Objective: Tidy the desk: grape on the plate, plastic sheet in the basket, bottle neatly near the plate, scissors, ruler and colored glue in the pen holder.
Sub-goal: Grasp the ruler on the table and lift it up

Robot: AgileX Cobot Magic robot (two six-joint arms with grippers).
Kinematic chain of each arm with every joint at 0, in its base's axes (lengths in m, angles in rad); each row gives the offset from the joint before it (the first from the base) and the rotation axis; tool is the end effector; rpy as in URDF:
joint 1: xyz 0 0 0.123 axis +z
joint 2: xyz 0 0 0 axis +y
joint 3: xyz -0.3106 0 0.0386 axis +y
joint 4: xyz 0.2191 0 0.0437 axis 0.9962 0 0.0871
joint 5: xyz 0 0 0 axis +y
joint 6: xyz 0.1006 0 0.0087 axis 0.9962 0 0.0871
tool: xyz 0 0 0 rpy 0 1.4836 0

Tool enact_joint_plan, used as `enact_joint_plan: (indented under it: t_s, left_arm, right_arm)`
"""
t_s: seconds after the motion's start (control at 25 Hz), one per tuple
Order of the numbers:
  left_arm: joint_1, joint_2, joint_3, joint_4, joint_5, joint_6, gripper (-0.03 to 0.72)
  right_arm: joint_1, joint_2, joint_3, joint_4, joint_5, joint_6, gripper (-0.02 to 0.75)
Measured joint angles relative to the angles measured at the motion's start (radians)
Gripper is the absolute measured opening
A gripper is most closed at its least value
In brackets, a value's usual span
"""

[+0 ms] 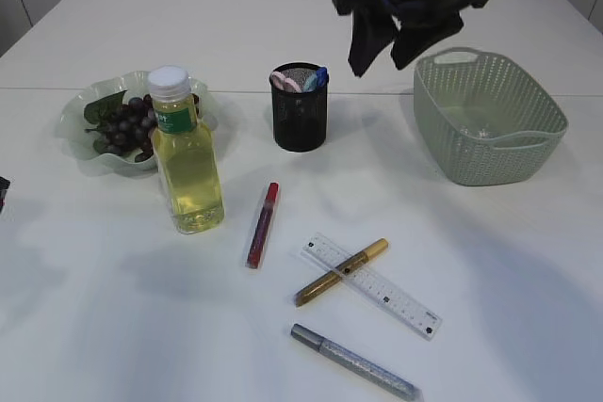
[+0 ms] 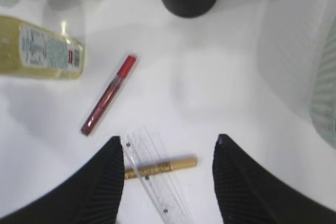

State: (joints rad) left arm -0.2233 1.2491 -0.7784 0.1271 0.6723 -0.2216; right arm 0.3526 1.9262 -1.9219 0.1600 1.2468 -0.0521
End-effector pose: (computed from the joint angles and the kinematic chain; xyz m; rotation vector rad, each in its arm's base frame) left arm 0.2001 -0.0372 0.2820 0.1051 2.6152 -0.0174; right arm 0.3732 0.1536 0.3520 -0.5257 2.6972 0.3056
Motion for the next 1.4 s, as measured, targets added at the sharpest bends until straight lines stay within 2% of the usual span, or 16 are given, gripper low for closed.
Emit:
enact_joint_plan:
  t_s: [0.28, 0.48, 0.6, 0.72, 0.88, 1.0, 1.2, 1.4]
  left_arm:
    - [0.000, 0.101, -0.002, -0.045, -0.001, 0.010, 0.243]
    - [0.000, 0.164, -0.080, -0.216, 0.097, 0.175, 0.243]
    - [0.000, 0.171, -0.114, -0.283, 0.126, 0.211, 0.244]
    - [0.000, 0.172, -0.120, -0.294, 0.128, 0.222, 0.274]
    - [0.000, 0.172, -0.120, -0.288, 0.122, 0.222, 0.401]
    - [0.000, 0.172, -0.120, -0.285, 0.120, 0.222, 0.456]
    - [0.000, 0.172, -0.120, -0.284, 0.120, 0.222, 0.470]
    - [0.000, 0.172, -0.120, -0.281, 0.118, 0.222, 0.471]
  right_arm:
    - [0.070, -0.068, 0.211, -0.030, 0.000, -0.002, 0.430]
    - [0.124, -0.069, 0.253, -0.047, -0.002, -0.004, 0.430]
    - [0.167, -0.056, 0.253, -0.058, -0.004, -0.006, 0.430]
    - [0.203, -0.003, 0.253, -0.067, -0.004, -0.021, 0.435]
    - [0.223, 0.079, 0.253, -0.071, -0.010, -0.062, 0.454]
    - [0.224, 0.136, 0.253, -0.098, -0.027, -0.101, 0.459]
    - [0.224, 0.187, 0.253, -0.124, -0.078, -0.150, 0.463]
    - [0.224, 0.198, 0.253, -0.118, -0.165, -0.170, 0.519]
